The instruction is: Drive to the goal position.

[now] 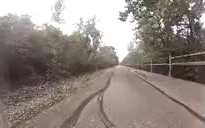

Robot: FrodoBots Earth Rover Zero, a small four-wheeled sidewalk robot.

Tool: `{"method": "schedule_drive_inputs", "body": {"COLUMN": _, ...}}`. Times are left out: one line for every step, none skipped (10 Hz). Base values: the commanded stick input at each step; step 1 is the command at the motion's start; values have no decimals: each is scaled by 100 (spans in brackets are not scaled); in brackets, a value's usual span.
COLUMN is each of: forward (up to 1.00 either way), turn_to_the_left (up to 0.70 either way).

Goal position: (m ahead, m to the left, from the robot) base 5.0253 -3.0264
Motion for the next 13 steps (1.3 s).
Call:
{"method": "schedule_drive_inputs", "body": {"forward": 70, "turn_to_the_left": 0}}
{"method": "schedule_drive_inputs", "body": {"forward": 70, "turn_to_the_left": 0}}
{"method": "schedule_drive_inputs", "body": {"forward": 70, "turn_to_the_left": 0}}
{"method": "schedule_drive_inputs", "body": {"forward": 70, "turn_to_the_left": 0}}
{"method": "schedule_drive_inputs", "body": {"forward": 70, "turn_to_the_left": 0}}
{"method": "schedule_drive_inputs", "body": {"forward": 70, "turn_to_the_left": 0}}
{"method": "schedule_drive_inputs", "body": {"forward": 70, "turn_to_the_left": 0}}
{"method": "schedule_drive_inputs", "body": {"forward": 70, "turn_to_the_left": 0}}
{"method": "schedule_drive_inputs", "body": {"forward": 70, "turn_to_the_left": 0}}
{"method": "schedule_drive_inputs", "body": {"forward": 70, "turn_to_the_left": 0}}
{"method": "schedule_drive_inputs", "body": {"forward": 70, "turn_to_the_left": 0}}
{"method": "schedule_drive_inputs", "body": {"forward": 70, "turn_to_the_left": 0}}
{"method": "schedule_drive_inputs", "body": {"forward": 70, "turn_to_the_left": 0}}
